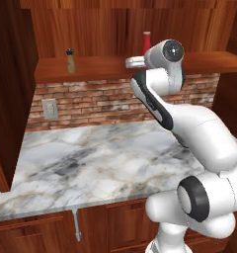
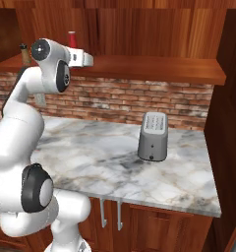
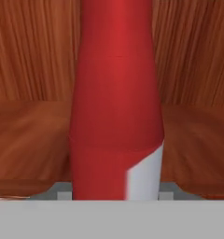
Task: Take 2 condiments from the cabinet and move them on the counter near the stove.Make sure the condiments are lined up with each other, next to each other.
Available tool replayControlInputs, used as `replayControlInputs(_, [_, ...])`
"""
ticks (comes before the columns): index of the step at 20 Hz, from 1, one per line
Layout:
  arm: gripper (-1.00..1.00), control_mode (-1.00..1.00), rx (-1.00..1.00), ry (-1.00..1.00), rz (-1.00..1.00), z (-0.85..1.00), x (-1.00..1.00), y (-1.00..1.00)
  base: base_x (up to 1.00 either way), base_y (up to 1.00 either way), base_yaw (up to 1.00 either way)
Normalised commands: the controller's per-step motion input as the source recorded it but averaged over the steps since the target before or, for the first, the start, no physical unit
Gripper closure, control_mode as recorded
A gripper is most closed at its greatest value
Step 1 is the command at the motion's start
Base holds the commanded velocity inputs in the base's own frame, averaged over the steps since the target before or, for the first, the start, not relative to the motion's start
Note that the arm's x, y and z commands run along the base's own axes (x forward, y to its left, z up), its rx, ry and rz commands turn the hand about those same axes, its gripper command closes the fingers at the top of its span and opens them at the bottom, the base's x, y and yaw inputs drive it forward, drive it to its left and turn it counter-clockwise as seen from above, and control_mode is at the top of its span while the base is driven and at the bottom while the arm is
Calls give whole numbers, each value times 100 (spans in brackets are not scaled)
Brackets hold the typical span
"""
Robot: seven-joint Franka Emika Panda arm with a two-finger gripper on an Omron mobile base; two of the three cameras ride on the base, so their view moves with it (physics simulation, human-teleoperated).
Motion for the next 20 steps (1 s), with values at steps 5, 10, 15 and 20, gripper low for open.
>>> replayControlInputs(5, [100, -100, 0, -3, 8, 49, -100, -21, 0, 0, 0])
replayControlInputs(10, [100, -100, 0, 0, 4, 34, -100, -8, 0, 0, 0])
replayControlInputs(15, [100, -100, -5, -1, 6, -12, -89, 0, 0, 0, 0])
replayControlInputs(20, [100, -100, -2, 0, 9, -24, -59, -1, 0, 0, 0])
